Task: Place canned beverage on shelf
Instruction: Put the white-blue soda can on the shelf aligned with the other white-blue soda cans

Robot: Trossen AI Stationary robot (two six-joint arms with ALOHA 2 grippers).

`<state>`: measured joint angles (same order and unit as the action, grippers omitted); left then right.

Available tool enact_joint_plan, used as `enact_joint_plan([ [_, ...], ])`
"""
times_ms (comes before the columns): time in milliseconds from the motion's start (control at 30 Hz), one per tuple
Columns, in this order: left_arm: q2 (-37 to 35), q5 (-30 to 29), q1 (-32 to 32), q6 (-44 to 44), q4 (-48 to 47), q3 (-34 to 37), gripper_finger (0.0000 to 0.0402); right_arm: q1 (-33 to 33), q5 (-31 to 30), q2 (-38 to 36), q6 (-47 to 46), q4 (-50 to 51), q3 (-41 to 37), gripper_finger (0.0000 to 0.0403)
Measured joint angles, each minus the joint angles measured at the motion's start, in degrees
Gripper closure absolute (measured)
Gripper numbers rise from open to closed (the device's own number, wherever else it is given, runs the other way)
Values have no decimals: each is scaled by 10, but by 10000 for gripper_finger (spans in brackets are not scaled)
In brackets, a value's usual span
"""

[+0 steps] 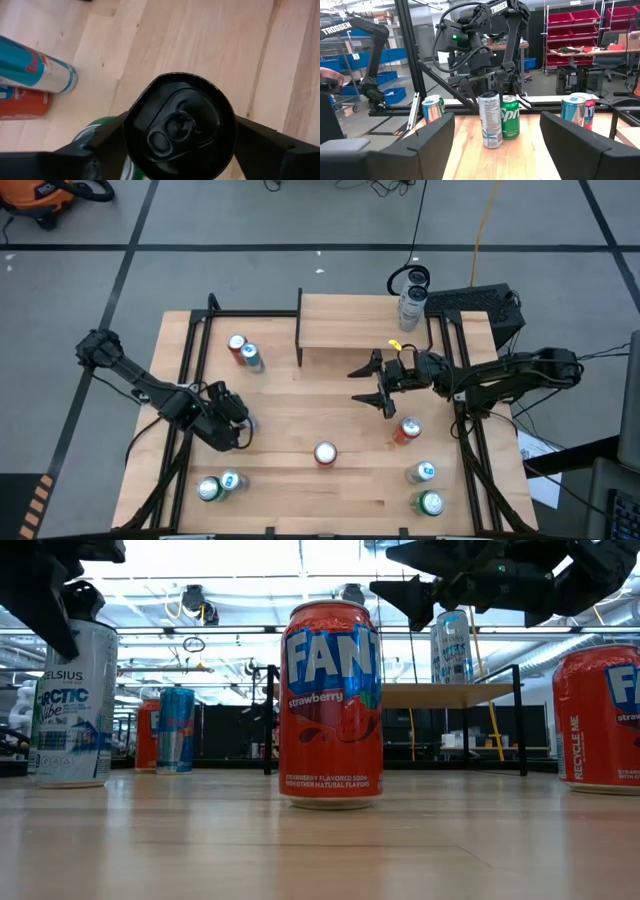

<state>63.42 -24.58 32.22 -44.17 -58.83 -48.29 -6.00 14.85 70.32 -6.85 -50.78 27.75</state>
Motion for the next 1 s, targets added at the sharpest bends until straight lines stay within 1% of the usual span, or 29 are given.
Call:
enact_joint_plan([
  [133,0,1,-11,17,8,0,149,0,0,0,-19,1,0,122],
  [200,0,0,-24,31,22,-1,159,0,-3,0,-32,17,0,122],
  [267,1,-7,-42,52,39,-8,159,0,-32,0,-36,55,0,122],
  [367,1,-10,-77,92,95,-25,157,1,-89,0,-33,96,0,122],
  [500,1,-11,-134,155,169,-44,153,17,-180,0,-23,89,0,122],
  [567,8,-10,-166,178,208,-56,152,23,-202,0,-10,90,3,122],
  [667,33,-4,-208,207,233,-77,152,33,-209,14,2,91,20,122],
  [767,71,0,-239,230,248,-100,151,39,-209,42,4,91,43,122],
  [900,129,5,-267,251,257,-144,151,39,-209,89,10,98,84,122],
  [1000,161,10,-276,269,271,-176,151,39,-205,120,22,107,114,122],
])
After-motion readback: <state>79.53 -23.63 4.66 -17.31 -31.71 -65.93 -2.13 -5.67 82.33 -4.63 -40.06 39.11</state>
